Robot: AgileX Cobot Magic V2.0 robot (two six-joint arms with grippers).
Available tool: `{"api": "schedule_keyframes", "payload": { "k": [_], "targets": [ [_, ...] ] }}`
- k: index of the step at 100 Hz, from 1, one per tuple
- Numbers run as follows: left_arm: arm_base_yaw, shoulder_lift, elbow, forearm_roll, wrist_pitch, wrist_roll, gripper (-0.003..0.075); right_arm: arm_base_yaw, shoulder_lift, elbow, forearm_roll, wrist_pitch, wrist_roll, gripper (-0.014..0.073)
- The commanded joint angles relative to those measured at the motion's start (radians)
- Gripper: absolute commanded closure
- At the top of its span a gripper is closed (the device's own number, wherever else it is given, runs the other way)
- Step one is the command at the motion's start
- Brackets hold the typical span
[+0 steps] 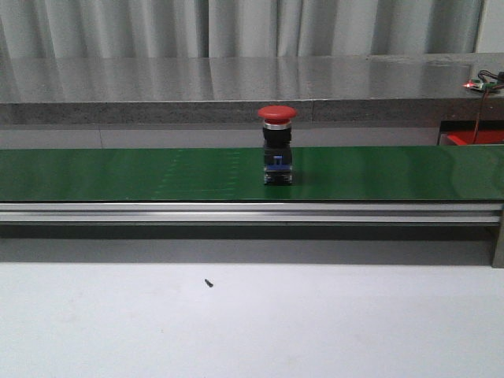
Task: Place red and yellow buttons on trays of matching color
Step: 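Place the yellow button on the yellow tray, open the right gripper, then lower the right gripper over the red button and grasp it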
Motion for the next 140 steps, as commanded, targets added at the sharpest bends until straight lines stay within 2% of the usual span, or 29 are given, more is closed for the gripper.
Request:
{"api": "schedule_keyframes", "payload": {
  "k": [1, 31, 60, 88, 121, 140],
  "targets": [
    [-0.006, 0.004, -0.028, -0.022, -0.071, -0.004, 0.0740, 0.004, -0.095, -0.029, 0.003, -0.028, -0.020, 0.0084],
    [-0.006, 0.004, -0.028, -0.022, -0.071, -0.004, 0.0740, 0.161, -0.200, -0.053, 0.103, 0.056, -0.171, 0.0084],
    [-0.006, 0.004, -0.028, -0.022, -0.071, -0.004, 0.0740, 0.372, -0.195, -0.170, 0.122, 0.124, -0.173, 0.0084],
    [-0.006, 0.004, -0.028, -0.022, -0.071, -0.004, 0.0740, 0.529, -0.130, -0.328, 0.123, 0.250, -0.173, 0.0084],
    [-0.006, 0.004, -0.028, -0.022, -0.071, -0.004, 0.0740, 0.650, -0.011, -0.459, 0.123, 0.311, -0.173, 0.0084],
    [-0.006, 0.004, -0.028, -0.022, -0.071, -0.004, 0.0740, 0.672, 0.053, -0.500, 0.123, 0.316, -0.173, 0.0084]
  ]
}}
